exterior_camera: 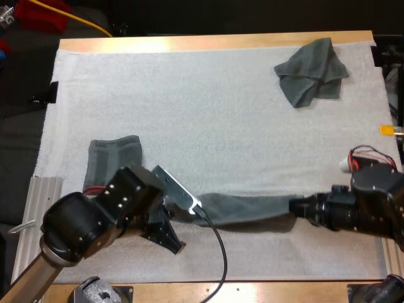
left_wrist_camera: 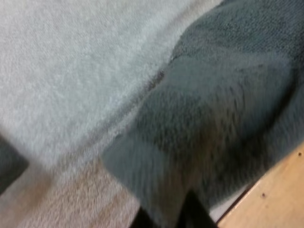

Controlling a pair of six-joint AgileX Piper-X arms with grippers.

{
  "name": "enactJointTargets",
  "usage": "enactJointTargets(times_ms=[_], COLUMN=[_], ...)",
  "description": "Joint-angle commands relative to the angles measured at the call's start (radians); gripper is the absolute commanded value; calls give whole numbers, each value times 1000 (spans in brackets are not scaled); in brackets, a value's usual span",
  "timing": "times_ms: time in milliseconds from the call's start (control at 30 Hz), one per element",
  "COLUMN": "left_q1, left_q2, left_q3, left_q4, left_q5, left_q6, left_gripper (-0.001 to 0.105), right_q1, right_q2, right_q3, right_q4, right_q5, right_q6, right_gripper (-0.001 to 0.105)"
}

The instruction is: Pick towel from pile, fold and stack

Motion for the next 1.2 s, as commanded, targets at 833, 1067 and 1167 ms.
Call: enactJointTargets(times_ms=[833,1067,1167], left_q1=[285,352,365], left_q2=[370,497,557], left_q3=[4,4,4], left_q4=[-37,-125,-158], left_q5=[106,206,271], left_q6=[226,244,243], left_gripper=[0,0,0], right_q1=[51,-77,-130], right_q2=[376,464,508], right_q3=[-11,-11,-11], right_q4=[-181,-248,-313], right_q5=[150,109,27], right_q6=[38,31,31], right_gripper=[1,1,1])
